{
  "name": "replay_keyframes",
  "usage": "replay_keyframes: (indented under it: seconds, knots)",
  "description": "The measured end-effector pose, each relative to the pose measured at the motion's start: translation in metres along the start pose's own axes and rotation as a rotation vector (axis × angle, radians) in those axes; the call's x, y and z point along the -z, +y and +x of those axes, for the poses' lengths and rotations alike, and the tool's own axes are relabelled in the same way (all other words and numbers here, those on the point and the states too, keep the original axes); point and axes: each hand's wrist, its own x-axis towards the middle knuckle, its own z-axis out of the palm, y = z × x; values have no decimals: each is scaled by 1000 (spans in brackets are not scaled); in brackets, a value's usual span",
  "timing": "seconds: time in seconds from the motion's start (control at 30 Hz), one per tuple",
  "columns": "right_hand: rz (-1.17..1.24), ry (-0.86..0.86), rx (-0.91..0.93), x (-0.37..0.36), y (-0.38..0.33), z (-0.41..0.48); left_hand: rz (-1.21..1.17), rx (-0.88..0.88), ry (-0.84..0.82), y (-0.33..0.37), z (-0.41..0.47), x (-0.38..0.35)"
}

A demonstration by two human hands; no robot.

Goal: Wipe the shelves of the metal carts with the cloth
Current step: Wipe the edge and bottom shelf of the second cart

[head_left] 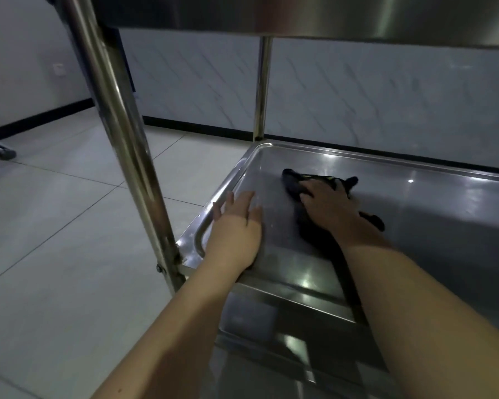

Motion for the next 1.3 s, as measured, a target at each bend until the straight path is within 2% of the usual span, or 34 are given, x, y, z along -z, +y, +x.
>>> replay_keyframes:
  seconds: [0.03, 0.07, 0.17, 0.3, 0.37, 0.47, 0.6, 0.67, 0.77, 0.9, 1.03, 1.1, 1.17, 1.3]
  knots:
    - [-13, -20, -4, -3, -5, 2, 2, -32, 35, -1, -1, 1]
    - [-11, -42, 67, -7, -16, 2, 3, -63, 82, -2, -1, 2]
    - [75, -159, 426, -18, -60, -23, -29, -115, 226, -2, -4, 6]
    - [75, -281, 666, -20, -84, -70, -204, -334, 346, -6, -6, 7]
    - [208, -352, 711, -18, -69, -77, -272, -391, 355, -7, -8, 6]
    - [266, -408, 766, -6, -43, -84, -292, -402, 321, -4, -11, 5]
    - [323, -401, 682, 13, -3, -109, -117, -244, 236, 4, -14, 10]
    - [324, -338, 588, 19, 27, -128, -14, -245, 176, 8, -14, 11]
    - [172, -44, 577, 23, 57, -168, 87, -346, 61, 17, -25, 5]
    - [-146, 298, 712, 9, 63, -214, 45, -501, 10, 26, -80, -24]
    - [-232, 505, 830, -18, 81, -244, 63, -649, 57, 10, -130, -48]
    - [-253, 555, 899, -30, 96, -255, 26, -699, 71, 0, -151, -54]
    - [-276, 532, 957, -43, 117, -263, 4, -728, 25, -10, -172, -63]
    - [-269, 431, 922, -81, 173, -290, 74, -620, -241, -35, -199, -103]
